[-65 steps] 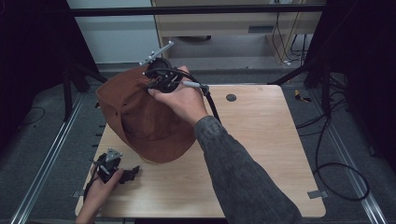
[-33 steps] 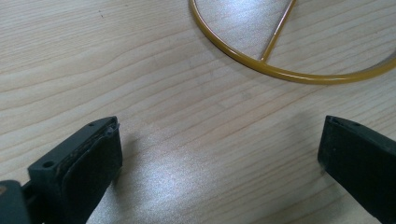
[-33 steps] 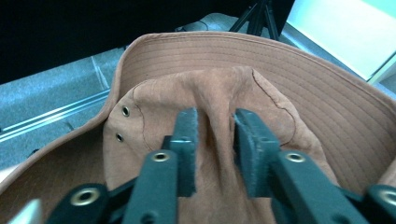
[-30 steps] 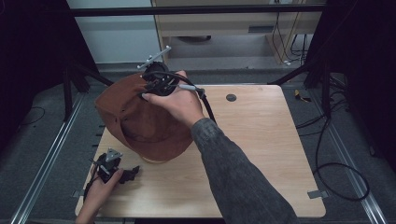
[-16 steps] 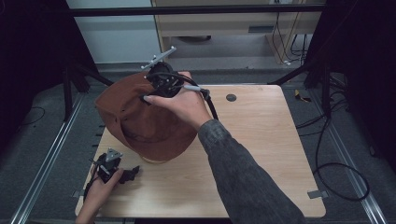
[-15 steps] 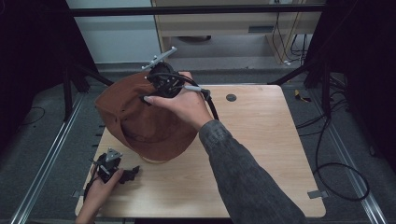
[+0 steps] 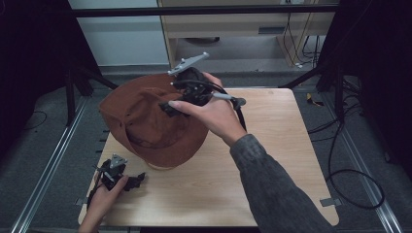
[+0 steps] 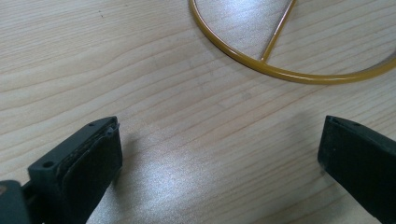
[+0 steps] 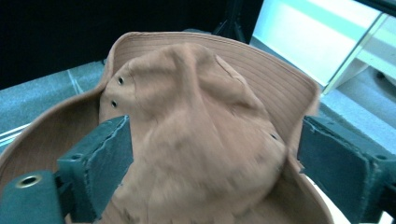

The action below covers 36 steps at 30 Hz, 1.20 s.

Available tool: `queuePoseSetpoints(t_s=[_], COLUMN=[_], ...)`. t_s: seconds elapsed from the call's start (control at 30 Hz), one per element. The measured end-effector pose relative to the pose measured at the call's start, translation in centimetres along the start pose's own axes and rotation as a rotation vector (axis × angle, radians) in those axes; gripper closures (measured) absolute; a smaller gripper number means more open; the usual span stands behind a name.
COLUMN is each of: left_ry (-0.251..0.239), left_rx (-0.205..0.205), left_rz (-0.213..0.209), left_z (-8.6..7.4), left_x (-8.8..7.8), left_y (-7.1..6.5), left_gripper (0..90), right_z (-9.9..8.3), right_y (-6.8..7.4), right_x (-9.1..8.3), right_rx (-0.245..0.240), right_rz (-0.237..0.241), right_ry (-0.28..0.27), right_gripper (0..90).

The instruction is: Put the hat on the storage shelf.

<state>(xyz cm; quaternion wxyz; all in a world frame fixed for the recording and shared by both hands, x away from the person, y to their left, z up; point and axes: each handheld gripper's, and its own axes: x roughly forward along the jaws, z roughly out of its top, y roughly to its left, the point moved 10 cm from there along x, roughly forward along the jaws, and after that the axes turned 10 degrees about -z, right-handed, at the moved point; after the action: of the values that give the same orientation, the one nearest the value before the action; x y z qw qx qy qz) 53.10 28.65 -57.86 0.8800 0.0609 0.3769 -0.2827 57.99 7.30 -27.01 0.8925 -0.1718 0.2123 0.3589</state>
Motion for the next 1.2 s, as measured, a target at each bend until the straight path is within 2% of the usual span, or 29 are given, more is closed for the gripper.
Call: queuePoseSetpoints(t_s=[0.17,0.4,0.57,0.7,0.9,1.2], left_ry=[0.002,-0.005,-0.004,-0.005,0.003,0.003], left_rx=[0.002,0.002,-0.001,-0.002,0.002,0.001], left_rz=[0.0,0.002,0.002,0.002,0.004,0.005], left_z=[0.0,0.0,0.0,0.0,-0.1,-0.1], left_x=[0.0,0.0,0.0,0.0,0.0,0.0], left_y=[0.0,0.0,0.0,0.0,0.0,0.0], left_gripper=[0.0,0.0,0.0,0.0,0.0,0.0], right_z=[-1.7,-4.6,-8.0,-10.5,-14.3,-20.3], right_y=[-2.0,-5.5,-7.9,-9.5,-11.3,-11.9], right_x=[-2.4,-4.8,-6.8,-8.1,-8.6,-7.2], right_rx=[0.029,0.079,0.119,0.142,0.132,0.173], right_rz=[-0.035,-0.116,-0.165,-0.205,-0.257,-0.274], right_ry=[-0.033,-0.045,-0.025,-0.029,-0.001,0.068], right_gripper=[7.5,9.7,11.1,12.1,12.4,13.8])
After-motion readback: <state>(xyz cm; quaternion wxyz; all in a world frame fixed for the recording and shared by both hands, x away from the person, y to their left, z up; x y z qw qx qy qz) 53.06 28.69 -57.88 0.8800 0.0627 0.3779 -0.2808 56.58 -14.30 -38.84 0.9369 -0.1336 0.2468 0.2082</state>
